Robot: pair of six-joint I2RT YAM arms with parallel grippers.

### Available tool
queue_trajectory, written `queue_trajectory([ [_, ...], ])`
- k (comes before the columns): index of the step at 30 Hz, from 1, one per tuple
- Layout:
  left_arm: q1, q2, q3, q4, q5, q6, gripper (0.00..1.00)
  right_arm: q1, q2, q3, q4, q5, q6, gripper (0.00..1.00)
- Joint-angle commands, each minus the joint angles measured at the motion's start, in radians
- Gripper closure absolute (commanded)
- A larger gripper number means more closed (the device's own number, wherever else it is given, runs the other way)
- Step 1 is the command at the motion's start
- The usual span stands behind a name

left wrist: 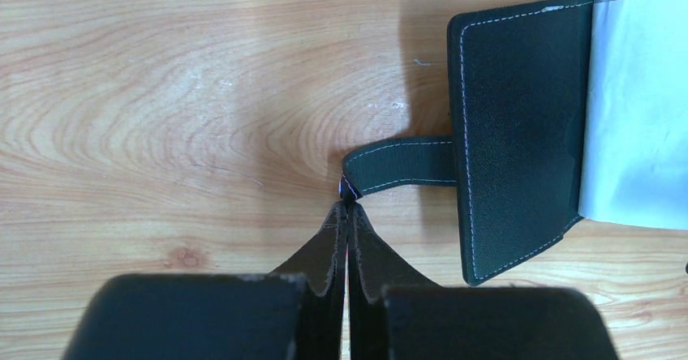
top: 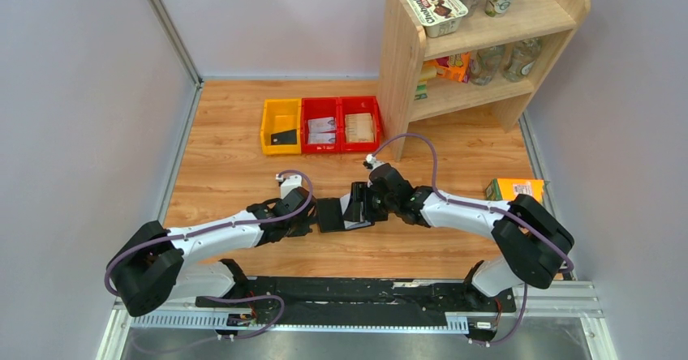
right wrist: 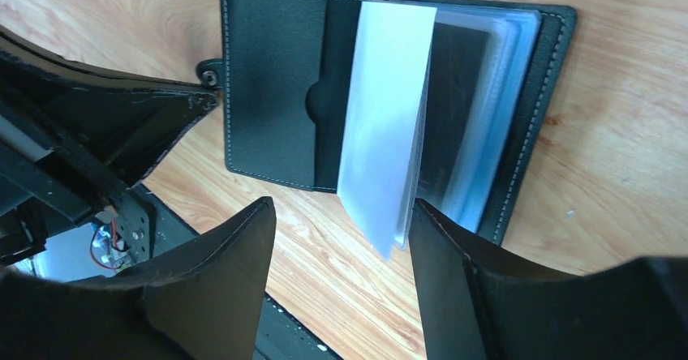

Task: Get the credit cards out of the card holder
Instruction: Remove the credit card from the card holder.

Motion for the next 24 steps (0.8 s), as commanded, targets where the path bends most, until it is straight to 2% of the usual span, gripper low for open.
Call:
queue_trajectory([
  [1, 0.003, 0.004, 0.009, 0.0, 0.033, 0.01, 1.0, -0.001, -0.018, 0.062, 0.053, -0.05, 0.007, 0.37],
  [8, 0.003, -0.011, 0.009, 0.006, 0.042, 0.009, 1.0, 0.008, 0.013, 0.112, 0.076, -0.121, -0.011, 0.34],
  [16, 0.004, -0.146, -0.044, 0.041, 0.048, -0.031, 1.0, 0.054, 0.188, 0.257, 0.076, -0.185, -0.03, 0.32],
  [20, 0.006, -0.264, -0.081, 0.021, 0.034, -0.065, 0.84, 0.057, 0.286, 0.283, 0.076, -0.202, -0.002, 0.32],
  [22, 0.006, -0.342, -0.09, -0.014, 0.022, -0.077, 0.66, 0.057, 0.321, 0.284, 0.076, -0.197, 0.009, 0.33],
  [24, 0.009, -0.422, -0.089, -0.06, 0.013, -0.086, 0.56, 0.057, 0.349, 0.287, 0.075, -0.197, 0.015, 0.33],
])
